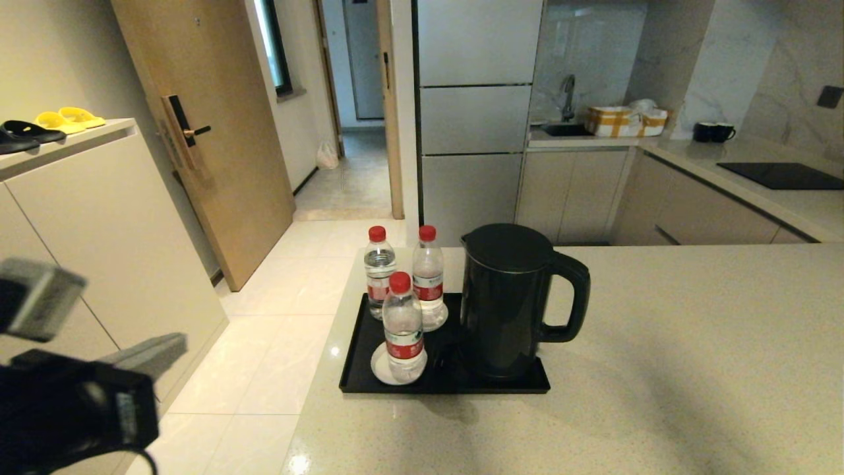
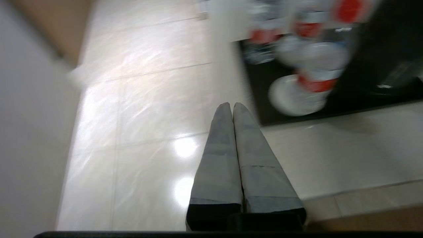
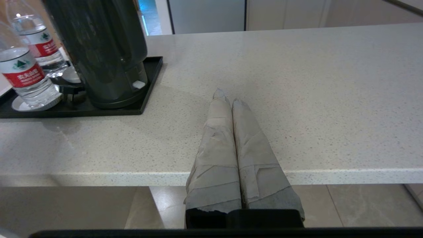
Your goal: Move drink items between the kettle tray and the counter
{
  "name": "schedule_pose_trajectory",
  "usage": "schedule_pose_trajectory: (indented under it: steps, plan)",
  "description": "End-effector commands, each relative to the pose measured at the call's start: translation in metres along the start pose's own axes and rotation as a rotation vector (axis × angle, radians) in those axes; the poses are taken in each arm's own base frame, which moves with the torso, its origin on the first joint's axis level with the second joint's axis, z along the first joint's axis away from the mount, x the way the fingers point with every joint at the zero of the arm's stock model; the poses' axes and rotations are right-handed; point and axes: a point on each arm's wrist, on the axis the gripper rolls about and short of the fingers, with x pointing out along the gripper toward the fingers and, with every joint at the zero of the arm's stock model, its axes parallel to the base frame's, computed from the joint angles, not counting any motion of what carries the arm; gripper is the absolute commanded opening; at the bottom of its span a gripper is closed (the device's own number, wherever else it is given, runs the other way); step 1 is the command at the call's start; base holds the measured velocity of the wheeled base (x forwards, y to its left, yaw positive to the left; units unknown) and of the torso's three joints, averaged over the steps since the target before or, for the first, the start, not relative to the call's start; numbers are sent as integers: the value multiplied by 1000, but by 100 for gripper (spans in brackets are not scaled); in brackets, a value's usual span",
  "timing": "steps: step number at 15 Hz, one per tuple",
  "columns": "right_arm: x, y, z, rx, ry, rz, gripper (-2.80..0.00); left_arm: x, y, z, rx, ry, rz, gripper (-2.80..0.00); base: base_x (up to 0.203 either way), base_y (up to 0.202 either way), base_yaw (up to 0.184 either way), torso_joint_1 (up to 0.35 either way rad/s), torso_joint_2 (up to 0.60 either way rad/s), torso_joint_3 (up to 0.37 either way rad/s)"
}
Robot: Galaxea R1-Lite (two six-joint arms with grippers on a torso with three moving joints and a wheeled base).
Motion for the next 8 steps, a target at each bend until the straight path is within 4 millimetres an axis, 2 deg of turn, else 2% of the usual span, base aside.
schedule_pose_trajectory:
  steps: [1,4,6,8]
  plan:
    - [0,0,0,0,3,0,-280,-83,34,-25,-57,-15,141,-280,0,0,0,0,0,0]
    - [0,0,0,0,3,0,-280,-159,43,-68,-172,89,290,-280,0,0,0,0,0,0]
    - [0,0,0,0,3,0,-280,-206,43,-66,-276,117,319,-280,0,0,0,0,0,0]
    - [0,0,0,0,3,0,-280,-232,29,-63,-302,105,364,-280,0,0,0,0,0,0]
